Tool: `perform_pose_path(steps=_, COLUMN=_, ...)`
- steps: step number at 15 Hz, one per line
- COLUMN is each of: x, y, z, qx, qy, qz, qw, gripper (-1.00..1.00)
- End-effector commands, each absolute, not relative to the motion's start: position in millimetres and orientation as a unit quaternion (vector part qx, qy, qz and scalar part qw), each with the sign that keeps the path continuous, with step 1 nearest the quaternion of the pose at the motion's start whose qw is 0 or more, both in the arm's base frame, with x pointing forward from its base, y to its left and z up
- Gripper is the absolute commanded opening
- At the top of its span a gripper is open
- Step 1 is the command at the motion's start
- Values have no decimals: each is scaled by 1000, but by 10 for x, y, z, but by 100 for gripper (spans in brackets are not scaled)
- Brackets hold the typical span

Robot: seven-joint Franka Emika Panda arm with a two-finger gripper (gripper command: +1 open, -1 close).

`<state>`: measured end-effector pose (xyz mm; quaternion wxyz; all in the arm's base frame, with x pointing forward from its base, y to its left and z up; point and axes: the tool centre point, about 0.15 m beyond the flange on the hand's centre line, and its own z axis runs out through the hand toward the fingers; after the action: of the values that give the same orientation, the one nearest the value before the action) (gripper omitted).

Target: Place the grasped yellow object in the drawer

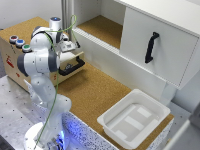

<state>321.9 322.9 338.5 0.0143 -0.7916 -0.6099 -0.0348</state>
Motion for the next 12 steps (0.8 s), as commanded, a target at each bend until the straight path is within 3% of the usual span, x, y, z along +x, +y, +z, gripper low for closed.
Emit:
perform_pose_path(steps=1, x=2874, y=3148, z=3855, qx=-804, qy=-589, qz=-79, qw=23, gripper=100)
perform_pose_path(steps=6, x=3015, y=3553, z=4732, qx=-773, qy=-624, qz=-120, qw=-7, gripper=100)
perform_pose_path(steps=12, x=3633, y=4202, z=5151, qx=-702, qy=-704, qz=-104, qw=-16, gripper=100)
